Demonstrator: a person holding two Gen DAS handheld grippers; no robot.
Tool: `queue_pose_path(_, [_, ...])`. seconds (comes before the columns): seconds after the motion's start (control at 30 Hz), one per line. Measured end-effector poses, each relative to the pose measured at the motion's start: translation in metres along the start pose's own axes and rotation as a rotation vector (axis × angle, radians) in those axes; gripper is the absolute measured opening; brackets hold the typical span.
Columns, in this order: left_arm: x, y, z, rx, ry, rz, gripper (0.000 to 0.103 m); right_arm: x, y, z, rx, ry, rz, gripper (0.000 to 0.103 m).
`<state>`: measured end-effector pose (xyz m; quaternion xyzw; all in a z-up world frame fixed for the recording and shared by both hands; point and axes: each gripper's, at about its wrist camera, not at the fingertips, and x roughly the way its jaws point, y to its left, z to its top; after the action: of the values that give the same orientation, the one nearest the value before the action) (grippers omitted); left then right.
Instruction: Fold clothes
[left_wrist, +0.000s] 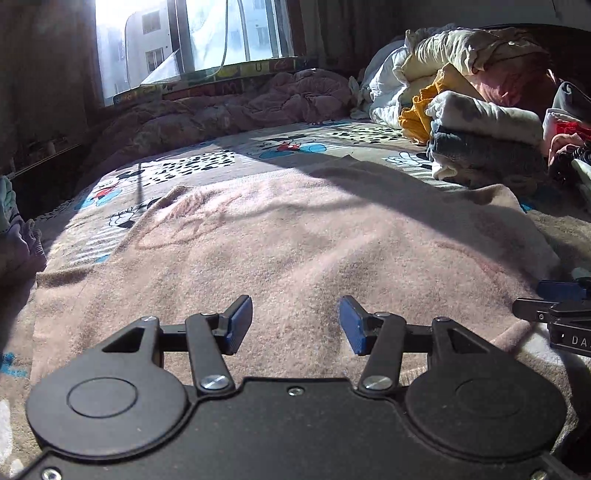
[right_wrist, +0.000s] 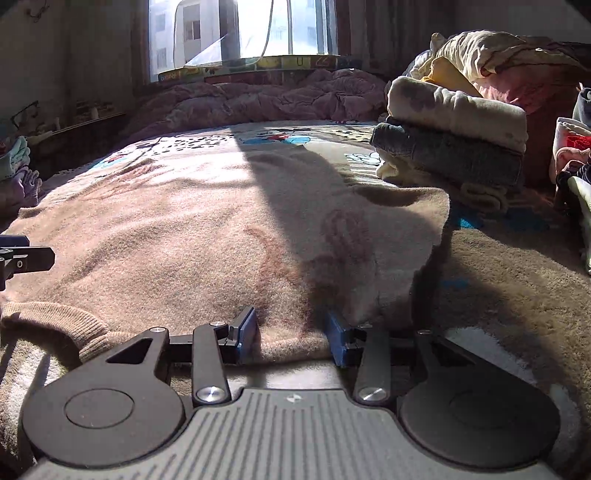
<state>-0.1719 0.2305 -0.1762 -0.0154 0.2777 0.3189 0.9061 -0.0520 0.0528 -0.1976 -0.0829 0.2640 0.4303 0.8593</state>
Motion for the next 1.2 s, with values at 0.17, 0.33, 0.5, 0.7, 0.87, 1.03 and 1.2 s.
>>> queue_pose_path(0.17, [0.001,-0.029,-0.029,0.027,0.014,0.055,0.051,-0.012,-0.006,-0.008,0.038,0.027,-0.018,0.05])
queue_pose_path(0.33, [-0.025,-0.032,-0.043,0.002,0.021,0.044,0.051,-0.024,-0.029,-0.017,0.146,0.037,-0.003,0.049])
queue_pose_path(0.5, [-0.04,-0.029,-0.042,0.005,0.088,-0.018,0.051,-0.03,-0.06,-0.022,0.38,0.004,0.096,0.049])
queue_pose_path(0.7, [-0.056,-0.025,-0.037,-0.025,0.143,-0.086,0.056,-0.017,-0.083,-0.022,0.623,-0.021,0.156,0.05])
queue_pose_path(0.87, [-0.061,-0.026,-0.02,-0.042,0.13,-0.095,0.059,-0.006,-0.078,-0.018,0.636,-0.011,0.196,0.051])
queue_pose_path(1.03, [-0.062,-0.034,-0.004,-0.044,0.121,-0.11,0.061,0.005,-0.092,-0.016,0.716,-0.01,0.206,0.031])
queue_pose_path(1.2, [-0.054,-0.043,0.017,-0.03,0.128,-0.147,0.063,0.014,-0.1,-0.021,0.791,-0.032,0.192,0.022])
